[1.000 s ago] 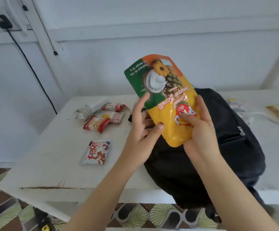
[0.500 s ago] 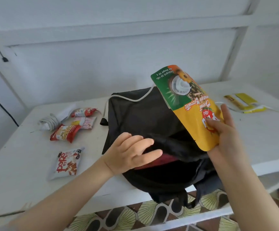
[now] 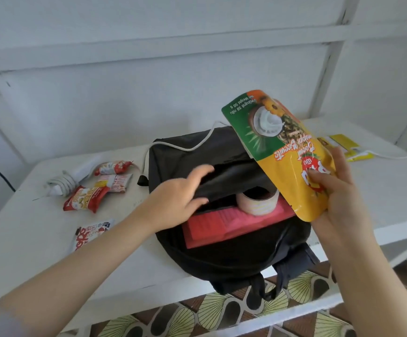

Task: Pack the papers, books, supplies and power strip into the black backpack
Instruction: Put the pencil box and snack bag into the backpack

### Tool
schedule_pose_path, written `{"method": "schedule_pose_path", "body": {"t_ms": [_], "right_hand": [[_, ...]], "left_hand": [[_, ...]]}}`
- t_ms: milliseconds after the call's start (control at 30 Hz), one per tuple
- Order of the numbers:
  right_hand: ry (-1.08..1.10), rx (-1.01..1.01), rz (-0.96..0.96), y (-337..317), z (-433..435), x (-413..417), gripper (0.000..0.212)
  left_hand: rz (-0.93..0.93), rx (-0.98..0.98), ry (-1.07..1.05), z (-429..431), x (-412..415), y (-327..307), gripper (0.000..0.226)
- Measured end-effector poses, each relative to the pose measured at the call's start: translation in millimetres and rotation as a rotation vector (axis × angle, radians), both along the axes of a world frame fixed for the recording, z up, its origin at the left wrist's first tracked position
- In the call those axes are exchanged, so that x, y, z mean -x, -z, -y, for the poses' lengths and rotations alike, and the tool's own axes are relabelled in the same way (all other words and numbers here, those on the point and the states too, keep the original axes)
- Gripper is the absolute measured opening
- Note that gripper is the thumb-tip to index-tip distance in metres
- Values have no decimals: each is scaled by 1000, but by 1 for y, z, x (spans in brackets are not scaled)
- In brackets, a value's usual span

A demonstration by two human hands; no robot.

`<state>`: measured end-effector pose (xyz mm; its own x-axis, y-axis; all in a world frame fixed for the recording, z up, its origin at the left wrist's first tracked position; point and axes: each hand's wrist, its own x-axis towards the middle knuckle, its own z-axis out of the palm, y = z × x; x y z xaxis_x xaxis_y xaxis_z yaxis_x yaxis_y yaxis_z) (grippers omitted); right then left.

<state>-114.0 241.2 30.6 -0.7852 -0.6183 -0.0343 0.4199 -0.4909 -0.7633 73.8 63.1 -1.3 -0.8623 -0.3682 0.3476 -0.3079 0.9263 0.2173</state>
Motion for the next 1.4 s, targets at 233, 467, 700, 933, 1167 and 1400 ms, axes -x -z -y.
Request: {"method": "schedule_pose_path", "body": {"t_ms": [233,467,700,933,1167,1400], "right_hand": [[19,-44,16,13,-1,2,61],[53,-121,64,29,-3,-3,66],[63,-157,74,34,-10,0,65],[64,-173,47,40,-16,0,65],[-187,-219,-131,33,-35,11,66],[-482,-361,-268,28,-52,12,61]], "left_hand": [[-137,-651,-289,47,19,-18,57],[-298,-35,-172,41,28,14,40],[36,476,77,52,7,39,53],[284,367,-105,49,8,25,83],[304,60,-40,63,16,-25,83],[199,103,-7,65,21,-64,73]]}}
